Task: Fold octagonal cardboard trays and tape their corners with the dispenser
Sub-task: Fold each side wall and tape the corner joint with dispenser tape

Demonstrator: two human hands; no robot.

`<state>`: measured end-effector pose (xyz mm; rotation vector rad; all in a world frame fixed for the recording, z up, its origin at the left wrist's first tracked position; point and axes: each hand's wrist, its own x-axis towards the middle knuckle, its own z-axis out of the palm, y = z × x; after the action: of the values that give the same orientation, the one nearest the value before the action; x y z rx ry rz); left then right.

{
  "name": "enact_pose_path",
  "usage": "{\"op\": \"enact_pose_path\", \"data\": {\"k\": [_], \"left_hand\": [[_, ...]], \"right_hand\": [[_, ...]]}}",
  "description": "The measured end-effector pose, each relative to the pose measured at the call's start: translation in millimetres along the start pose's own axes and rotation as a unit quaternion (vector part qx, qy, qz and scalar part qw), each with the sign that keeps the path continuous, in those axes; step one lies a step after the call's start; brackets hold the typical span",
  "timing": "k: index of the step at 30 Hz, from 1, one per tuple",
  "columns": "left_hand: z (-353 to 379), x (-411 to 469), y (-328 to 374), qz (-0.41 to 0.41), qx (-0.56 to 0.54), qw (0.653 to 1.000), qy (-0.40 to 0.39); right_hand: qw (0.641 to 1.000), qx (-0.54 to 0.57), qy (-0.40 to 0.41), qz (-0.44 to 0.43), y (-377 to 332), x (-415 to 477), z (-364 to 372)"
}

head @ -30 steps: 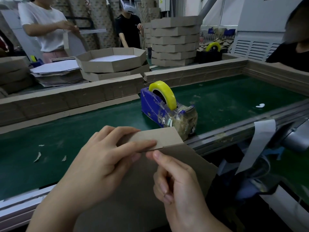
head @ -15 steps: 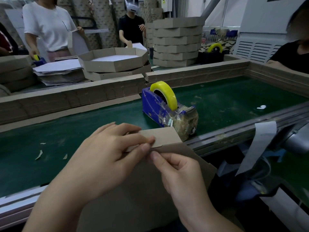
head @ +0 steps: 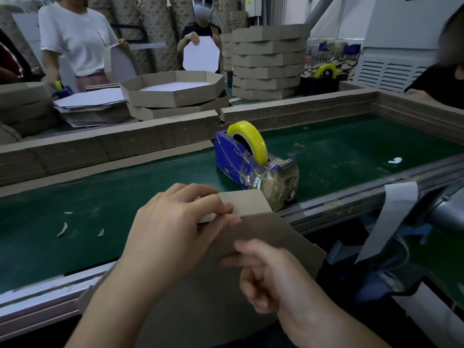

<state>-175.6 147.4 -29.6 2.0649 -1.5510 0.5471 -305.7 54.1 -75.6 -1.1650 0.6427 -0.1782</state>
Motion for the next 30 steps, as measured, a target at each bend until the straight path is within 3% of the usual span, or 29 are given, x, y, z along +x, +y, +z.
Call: {"op": "enact_pose_path", "data": {"k": [2, 8, 10, 12, 13, 14, 18, 25, 30], "left_hand": [[-2, -2, -1, -0.002, 0.005, 1.0, -0.002], [-4, -7, -4, 0.02, 0.068, 0.997, -0.04], [-6, -11, -6, 0.022, 0.087, 0.995, -0.051], [-9, -15, -8, 0.021, 0.104, 0.992, -0.061], [-11, -17, -8, 0.017, 0.107, 0.992, -0.067], [-14, -19, -8, 0.012, 0.104, 0.992, -0.069], [-24, -23, -5, -0.011, 0.054, 0.997, -0.063], [-32, -8, 20, 0.029, 0.065, 0.995, -0.075], [-43, -23, 9, 0.026, -0.015, 0.999, -0.015]], "right_hand": [[1.0, -0.012, 0.006, -0.02, 2, -2, -3], [0.963, -0.049, 0.046, -0.259, -15, -3, -11], [0.918, -0.083, 0.117, -0.371, -18, 1, -21], [0.852, -0.189, 0.193, -0.449, -25, 8, -37], [0.832, -0.252, 0.21, -0.448, -30, 13, -45], [0.835, -0.303, 0.194, -0.416, -35, 18, -50], [0.906, -0.353, 0.003, -0.231, -39, 32, -49], [0.892, -0.365, -0.071, -0.258, -47, 28, -43], [0.884, -0.403, -0.092, -0.218, -71, 17, -65]]}}
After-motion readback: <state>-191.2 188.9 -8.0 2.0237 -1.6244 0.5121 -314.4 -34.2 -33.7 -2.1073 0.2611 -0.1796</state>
